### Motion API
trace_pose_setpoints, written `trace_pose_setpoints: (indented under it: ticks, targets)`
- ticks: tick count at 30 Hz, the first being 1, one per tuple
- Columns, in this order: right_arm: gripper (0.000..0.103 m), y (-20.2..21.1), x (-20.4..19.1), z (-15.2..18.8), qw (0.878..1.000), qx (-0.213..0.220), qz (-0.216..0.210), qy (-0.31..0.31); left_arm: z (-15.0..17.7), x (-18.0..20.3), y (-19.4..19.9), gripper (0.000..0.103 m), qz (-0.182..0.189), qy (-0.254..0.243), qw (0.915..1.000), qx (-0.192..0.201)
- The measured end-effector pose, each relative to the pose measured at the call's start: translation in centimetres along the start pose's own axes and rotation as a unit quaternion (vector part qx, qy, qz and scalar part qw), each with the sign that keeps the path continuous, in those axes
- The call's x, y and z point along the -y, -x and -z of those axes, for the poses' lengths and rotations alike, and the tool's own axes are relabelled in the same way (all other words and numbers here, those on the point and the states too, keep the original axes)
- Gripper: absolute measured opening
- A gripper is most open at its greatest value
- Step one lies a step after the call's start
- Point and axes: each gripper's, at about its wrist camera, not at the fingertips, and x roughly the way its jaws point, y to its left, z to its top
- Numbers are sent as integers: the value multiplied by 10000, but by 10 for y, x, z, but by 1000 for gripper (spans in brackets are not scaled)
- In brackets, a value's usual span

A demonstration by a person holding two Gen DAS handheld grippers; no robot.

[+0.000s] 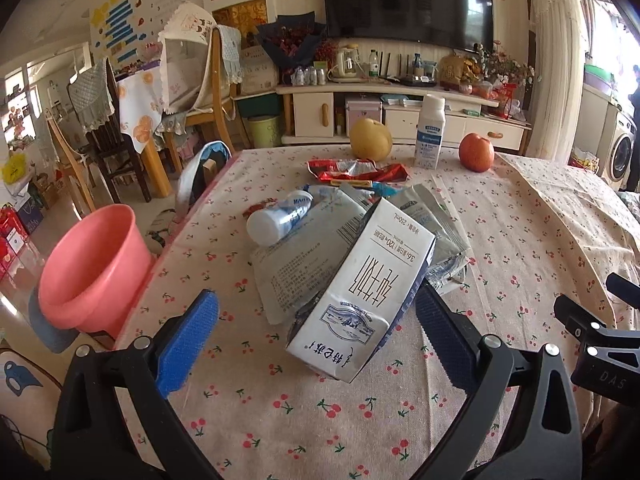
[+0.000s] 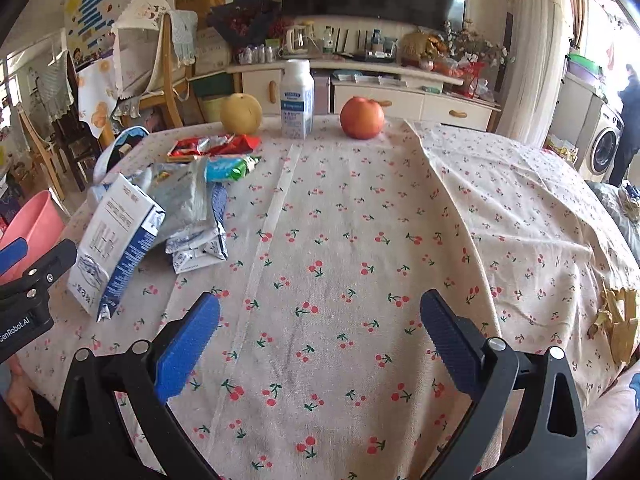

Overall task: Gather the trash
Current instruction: 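Lower the left gripper onto the white milk carton and close on it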

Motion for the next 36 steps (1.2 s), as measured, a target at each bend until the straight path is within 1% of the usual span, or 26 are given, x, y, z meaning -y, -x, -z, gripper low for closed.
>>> trace_pose_setpoints:
  ticks: [3,6,13,27,36]
  targets:
    - [99,14,-9,-3,9997,220,59,120,0,-7,17,99,-38,-8,9998,174]
    - [99,28,-15,-3,9989,414,46,195,1,-13,29,99,-17,70,9996,259]
    - [99,51,-22,1,9965,783,42,275,7,-24,45,99,-44,188,9988,444]
    - [99,65,-26,2,9932,1134,73,238,7,-55,55,99,-21,648,9960,618]
    - [99,65,-26,4,9924,1200,117,229,8,-55,55,99,88,688,9955,645]
